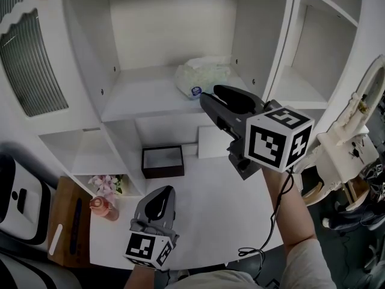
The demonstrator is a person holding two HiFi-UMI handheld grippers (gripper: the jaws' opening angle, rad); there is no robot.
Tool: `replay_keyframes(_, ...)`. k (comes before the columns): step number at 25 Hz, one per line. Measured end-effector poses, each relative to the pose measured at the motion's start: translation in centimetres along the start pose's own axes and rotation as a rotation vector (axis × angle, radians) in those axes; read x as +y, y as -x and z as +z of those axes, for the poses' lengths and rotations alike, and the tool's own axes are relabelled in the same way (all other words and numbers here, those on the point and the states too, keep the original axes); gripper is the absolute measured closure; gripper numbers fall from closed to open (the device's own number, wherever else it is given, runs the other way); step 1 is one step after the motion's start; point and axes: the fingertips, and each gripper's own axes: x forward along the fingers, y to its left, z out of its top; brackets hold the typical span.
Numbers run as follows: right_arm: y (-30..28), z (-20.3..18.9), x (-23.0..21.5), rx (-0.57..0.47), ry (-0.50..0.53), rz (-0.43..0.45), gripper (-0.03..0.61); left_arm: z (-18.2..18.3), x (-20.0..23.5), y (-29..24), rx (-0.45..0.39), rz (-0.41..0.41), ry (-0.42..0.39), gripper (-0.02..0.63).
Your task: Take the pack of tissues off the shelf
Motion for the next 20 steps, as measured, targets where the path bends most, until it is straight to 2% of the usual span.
replay_keyframes(11,-3.5,-1.1,0.7,0.062,0.041,-0.023,0.394,-0.1,2.1,0.7,0.006,0.010,0.003,0.612)
replay_keyframes(20,-4.4,-1.7,0.6,0.090,0.059,-0.095,0.394,0.2,3.7,0.3,0.009,-0.036,-0.015,0.612)
